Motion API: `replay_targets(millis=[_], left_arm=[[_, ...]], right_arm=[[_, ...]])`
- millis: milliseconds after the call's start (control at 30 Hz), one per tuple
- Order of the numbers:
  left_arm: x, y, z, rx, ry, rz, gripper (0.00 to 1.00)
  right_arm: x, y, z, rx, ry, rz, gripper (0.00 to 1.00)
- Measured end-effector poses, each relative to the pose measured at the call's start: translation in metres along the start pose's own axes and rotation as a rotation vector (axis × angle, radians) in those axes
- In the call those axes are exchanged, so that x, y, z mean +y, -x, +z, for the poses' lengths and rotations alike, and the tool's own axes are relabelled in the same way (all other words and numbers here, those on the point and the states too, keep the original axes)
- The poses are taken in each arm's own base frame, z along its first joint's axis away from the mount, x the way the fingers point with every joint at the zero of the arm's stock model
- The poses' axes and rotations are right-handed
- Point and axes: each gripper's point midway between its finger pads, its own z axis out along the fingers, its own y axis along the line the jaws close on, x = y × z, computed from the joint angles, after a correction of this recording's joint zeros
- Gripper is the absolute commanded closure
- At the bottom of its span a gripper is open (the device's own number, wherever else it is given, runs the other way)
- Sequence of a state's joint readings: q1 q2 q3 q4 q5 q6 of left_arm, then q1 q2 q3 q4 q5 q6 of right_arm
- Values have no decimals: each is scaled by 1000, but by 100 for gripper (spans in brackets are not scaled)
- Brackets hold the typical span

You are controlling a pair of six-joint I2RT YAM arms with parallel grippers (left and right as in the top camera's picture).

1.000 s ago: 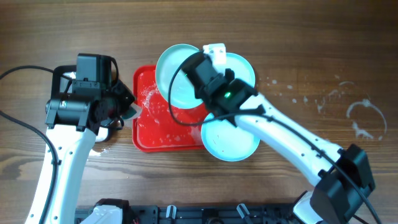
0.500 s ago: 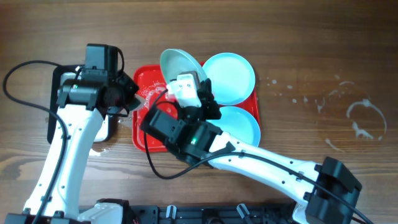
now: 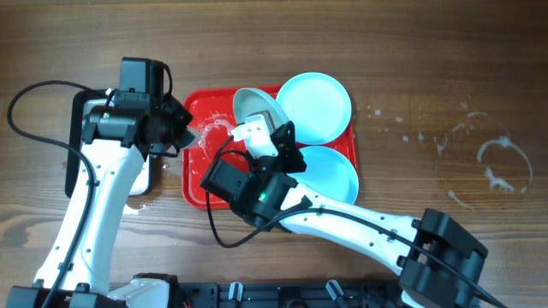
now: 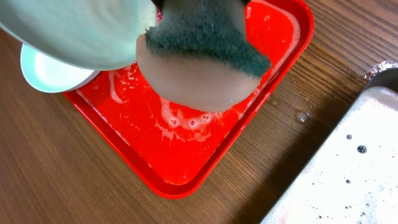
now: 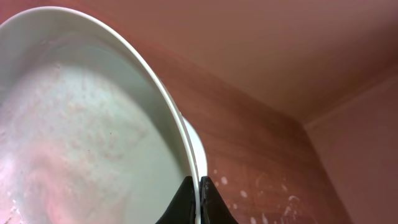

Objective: Clean dirty plates on tray and stack at the side
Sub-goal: 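Lift the scrubbed plate with the right gripper and tilt it upward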

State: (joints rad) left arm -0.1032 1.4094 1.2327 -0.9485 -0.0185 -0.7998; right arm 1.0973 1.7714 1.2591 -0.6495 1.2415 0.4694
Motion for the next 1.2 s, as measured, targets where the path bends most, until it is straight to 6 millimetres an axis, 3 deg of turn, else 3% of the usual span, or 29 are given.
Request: replay_targets(millis=[300,567,833,1033,1200], left_arm=[[0,0,0,0,0,0,96],[-3,2,0,-9,-11,-1,96],[-3,2,0,-9,-11,-1,96],[-3,2,0,-9,-11,-1,96],[-3,2,0,-9,-11,-3,96]], right_arm=[[29,-21,12,19,-14,-103,96],[13,16,10,-101,-179,-132,96],[13,15,8,-96,-184,-213,96],[28,-4,11,-42,-79,-320,96],[32,-19,12,3,-23,-293,96]])
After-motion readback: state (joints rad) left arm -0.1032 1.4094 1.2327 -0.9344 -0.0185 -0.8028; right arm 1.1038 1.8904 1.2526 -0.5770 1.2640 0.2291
